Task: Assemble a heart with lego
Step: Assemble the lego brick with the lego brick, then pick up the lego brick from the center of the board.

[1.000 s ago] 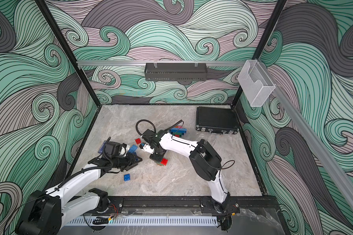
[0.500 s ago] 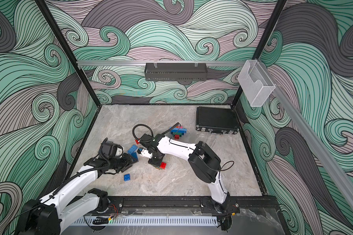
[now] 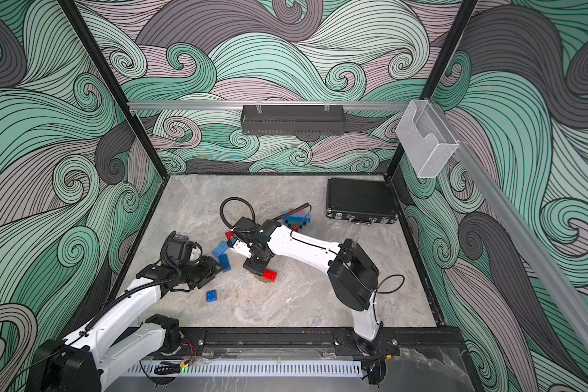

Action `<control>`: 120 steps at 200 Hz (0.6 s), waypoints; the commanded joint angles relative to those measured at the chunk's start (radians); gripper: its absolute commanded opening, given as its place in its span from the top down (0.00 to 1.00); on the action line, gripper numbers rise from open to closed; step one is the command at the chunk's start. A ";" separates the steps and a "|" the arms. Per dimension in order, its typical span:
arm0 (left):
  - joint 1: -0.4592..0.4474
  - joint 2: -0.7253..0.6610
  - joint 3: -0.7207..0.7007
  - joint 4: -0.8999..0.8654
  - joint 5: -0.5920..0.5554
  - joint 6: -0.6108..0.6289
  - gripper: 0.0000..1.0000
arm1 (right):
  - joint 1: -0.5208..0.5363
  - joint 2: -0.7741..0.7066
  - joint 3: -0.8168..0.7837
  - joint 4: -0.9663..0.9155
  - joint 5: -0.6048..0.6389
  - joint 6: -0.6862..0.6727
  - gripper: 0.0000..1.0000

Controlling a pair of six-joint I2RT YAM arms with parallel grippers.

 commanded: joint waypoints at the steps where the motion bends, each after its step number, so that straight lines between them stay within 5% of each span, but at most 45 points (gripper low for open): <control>1: 0.009 -0.010 0.040 -0.038 -0.091 0.019 0.46 | 0.002 -0.040 0.014 0.041 0.019 0.096 0.41; 56: 0.012 0.116 0.128 -0.132 -0.162 0.024 0.46 | 0.011 0.002 0.032 0.143 -0.043 0.235 0.36; 120: 0.091 0.088 0.170 -0.163 -0.282 0.039 0.46 | 0.047 0.155 0.113 0.294 -0.035 0.406 0.26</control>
